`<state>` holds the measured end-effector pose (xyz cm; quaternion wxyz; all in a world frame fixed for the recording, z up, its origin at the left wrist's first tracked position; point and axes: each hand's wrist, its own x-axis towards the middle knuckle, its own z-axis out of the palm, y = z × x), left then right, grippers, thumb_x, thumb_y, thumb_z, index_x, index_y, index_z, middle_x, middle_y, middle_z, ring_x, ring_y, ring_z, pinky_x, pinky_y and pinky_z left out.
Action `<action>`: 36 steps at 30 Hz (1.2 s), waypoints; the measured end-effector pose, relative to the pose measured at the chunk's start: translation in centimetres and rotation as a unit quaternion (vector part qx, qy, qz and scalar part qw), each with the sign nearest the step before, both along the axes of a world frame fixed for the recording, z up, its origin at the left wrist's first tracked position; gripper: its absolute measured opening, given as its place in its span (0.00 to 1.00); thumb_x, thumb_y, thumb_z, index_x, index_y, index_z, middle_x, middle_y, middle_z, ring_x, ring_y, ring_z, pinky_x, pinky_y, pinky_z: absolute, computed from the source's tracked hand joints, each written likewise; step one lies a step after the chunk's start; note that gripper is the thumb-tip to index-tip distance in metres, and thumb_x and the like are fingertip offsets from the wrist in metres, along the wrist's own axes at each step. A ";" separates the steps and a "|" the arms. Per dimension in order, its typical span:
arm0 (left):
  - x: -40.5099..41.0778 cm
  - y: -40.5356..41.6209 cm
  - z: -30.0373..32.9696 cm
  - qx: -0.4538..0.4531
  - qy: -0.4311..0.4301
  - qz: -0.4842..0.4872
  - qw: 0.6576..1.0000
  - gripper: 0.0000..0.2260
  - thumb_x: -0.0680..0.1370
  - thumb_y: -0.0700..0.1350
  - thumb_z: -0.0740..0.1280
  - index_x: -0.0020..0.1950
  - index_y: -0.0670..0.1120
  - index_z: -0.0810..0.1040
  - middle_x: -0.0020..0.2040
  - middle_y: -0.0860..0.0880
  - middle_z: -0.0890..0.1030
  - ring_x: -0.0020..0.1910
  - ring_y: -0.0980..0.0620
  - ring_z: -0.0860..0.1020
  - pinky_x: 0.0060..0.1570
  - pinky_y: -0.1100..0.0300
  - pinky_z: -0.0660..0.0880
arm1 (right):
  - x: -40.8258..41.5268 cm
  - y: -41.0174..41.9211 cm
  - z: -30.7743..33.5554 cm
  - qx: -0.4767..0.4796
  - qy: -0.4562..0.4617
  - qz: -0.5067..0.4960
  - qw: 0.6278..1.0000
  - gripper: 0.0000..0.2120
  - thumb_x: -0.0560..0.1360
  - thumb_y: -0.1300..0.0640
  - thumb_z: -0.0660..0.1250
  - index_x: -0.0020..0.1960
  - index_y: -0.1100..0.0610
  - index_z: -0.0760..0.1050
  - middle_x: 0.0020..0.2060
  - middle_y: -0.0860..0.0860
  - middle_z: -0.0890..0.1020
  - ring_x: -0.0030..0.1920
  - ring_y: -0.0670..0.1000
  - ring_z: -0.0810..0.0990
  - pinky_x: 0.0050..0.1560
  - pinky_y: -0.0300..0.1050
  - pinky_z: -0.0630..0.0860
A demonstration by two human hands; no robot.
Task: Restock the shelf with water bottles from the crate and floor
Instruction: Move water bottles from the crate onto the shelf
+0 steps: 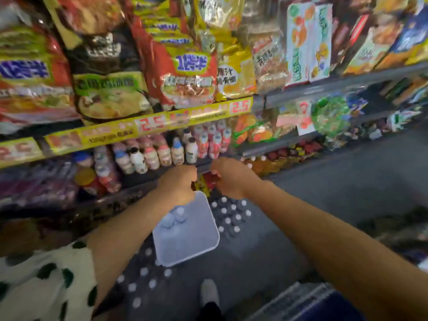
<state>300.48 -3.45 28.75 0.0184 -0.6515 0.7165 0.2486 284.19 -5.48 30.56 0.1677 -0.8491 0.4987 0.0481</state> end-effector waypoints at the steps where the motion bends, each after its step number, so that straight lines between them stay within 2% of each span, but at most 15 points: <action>1: 0.5 0.1 -2.8 0.014 -0.016 -0.003 1.000 0.06 0.70 0.38 0.67 0.46 0.45 0.74 0.46 0.44 0.77 0.47 0.41 0.77 0.42 0.53 0.74 | 0.6 -0.1 -3.3 0.013 0.012 0.006 1.000 0.14 0.73 0.63 0.63 0.58 0.60 0.71 0.56 0.60 0.76 0.55 0.62 0.76 0.42 0.49 0.72; 3: 1.5 0.6 -8.1 0.037 -0.047 0.007 0.998 0.06 0.71 0.41 0.67 0.46 0.45 0.71 0.48 0.45 0.77 0.48 0.42 0.78 0.41 0.53 0.74 | 2.1 -0.3 -9.7 0.033 0.036 0.020 0.999 0.15 0.74 0.62 0.63 0.60 0.59 0.70 0.57 0.58 0.75 0.56 0.61 0.76 0.42 0.49 0.72; 5: 2.2 1.3 -12.7 0.054 -0.064 0.027 0.996 0.15 0.74 0.45 0.68 0.60 0.46 0.74 0.59 0.46 0.78 0.57 0.44 0.77 0.49 0.52 0.76 | 3.4 -0.4 -14.9 0.062 0.050 0.031 0.996 0.18 0.75 0.61 0.64 0.64 0.58 0.67 0.61 0.57 0.73 0.59 0.60 0.75 0.51 0.52 0.75; 7: 2.9 1.6 -17.5 0.078 -0.084 0.048 0.992 0.23 0.76 0.46 0.68 0.71 0.48 0.69 0.66 0.47 0.75 0.64 0.46 0.74 0.58 0.54 0.73 | 5.0 -0.6 -20.2 0.074 0.061 0.046 0.994 0.22 0.76 0.60 0.64 0.68 0.56 0.64 0.64 0.56 0.71 0.62 0.58 0.73 0.58 0.52 0.73; 9: 3.9 1.7 -22.4 0.115 -0.089 0.062 0.987 0.27 0.79 0.44 0.66 0.76 0.47 0.61 0.73 0.46 0.67 0.71 0.46 0.68 0.67 0.55 0.67 | 6.6 -1.3 -25.6 0.070 0.062 0.055 0.994 0.25 0.76 0.60 0.64 0.72 0.55 0.61 0.65 0.56 0.71 0.63 0.57 0.73 0.61 0.51 0.72; 12: 5.6 1.8 -28.0 0.137 -0.093 0.060 0.984 0.28 0.80 0.45 0.62 0.78 0.46 0.54 0.77 0.47 0.58 0.76 0.48 0.58 0.73 0.55 0.58 | 9.0 -2.3 -32.0 0.058 0.065 0.063 0.994 0.29 0.76 0.57 0.64 0.74 0.54 0.57 0.64 0.56 0.71 0.62 0.56 0.73 0.60 0.49 0.71; 16: 6.9 1.9 -32.3 0.128 -0.076 0.086 0.985 0.29 0.81 0.45 0.63 0.78 0.47 0.53 0.77 0.49 0.58 0.76 0.49 0.57 0.74 0.56 0.58 | 11.2 -3.3 -37.1 0.063 0.086 0.067 0.992 0.31 0.76 0.56 0.66 0.74 0.53 0.55 0.61 0.57 0.71 0.59 0.58 0.74 0.57 0.49 0.73; 20: 7.7 2.6 -34.3 0.123 -0.059 0.101 0.986 0.29 0.81 0.46 0.62 0.78 0.48 0.52 0.77 0.49 0.56 0.76 0.50 0.56 0.74 0.57 0.55 | 12.3 -3.9 -39.2 0.073 0.121 0.087 0.986 0.29 0.75 0.60 0.67 0.72 0.56 0.59 0.60 0.58 0.71 0.58 0.58 0.75 0.57 0.50 0.73; 25: 8.7 3.7 -33.1 0.101 -0.020 0.130 0.986 0.25 0.79 0.44 0.64 0.74 0.49 0.60 0.71 0.50 0.64 0.70 0.50 0.65 0.66 0.59 0.64 | 11.9 -4.5 -37.1 0.088 0.146 0.115 0.979 0.27 0.77 0.61 0.65 0.72 0.58 0.59 0.61 0.59 0.73 0.58 0.59 0.77 0.56 0.51 0.74; 28: 9.1 4.3 -30.7 0.103 0.020 0.149 0.983 0.28 0.79 0.45 0.65 0.76 0.49 0.57 0.74 0.50 0.61 0.72 0.50 0.62 0.69 0.59 0.61 | 11.3 -4.5 -32.3 0.088 0.123 0.107 0.983 0.24 0.78 0.58 0.62 0.72 0.56 0.60 0.62 0.57 0.74 0.58 0.57 0.77 0.58 0.51 0.74; 32: 9.1 4.4 -24.3 0.087 0.078 0.158 0.981 0.33 0.77 0.44 0.69 0.77 0.49 0.55 0.76 0.49 0.59 0.74 0.48 0.61 0.72 0.57 0.61 | 10.3 -4.3 -20.8 0.055 0.077 0.138 0.986 0.20 0.77 0.54 0.64 0.67 0.58 0.67 0.60 0.58 0.77 0.57 0.58 0.78 0.57 0.51 0.76; 34: 8.9 4.4 -19.5 0.079 0.124 0.158 0.976 0.36 0.74 0.44 0.72 0.77 0.48 0.57 0.76 0.47 0.61 0.74 0.48 0.62 0.71 0.56 0.62 | 9.7 -4.0 -13.9 0.030 0.066 0.158 0.985 0.19 0.76 0.53 0.65 0.63 0.59 0.69 0.58 0.59 0.78 0.54 0.60 0.78 0.51 0.49 0.75; 36: 8.8 4.5 -14.9 0.042 0.182 0.160 0.969 0.40 0.69 0.45 0.76 0.76 0.46 0.59 0.74 0.46 0.64 0.72 0.47 0.64 0.69 0.56 0.64 | 9.3 -3.4 -6.6 0.005 0.053 0.170 0.984 0.19 0.75 0.52 0.67 0.62 0.59 0.70 0.55 0.59 0.78 0.53 0.60 0.78 0.44 0.46 0.71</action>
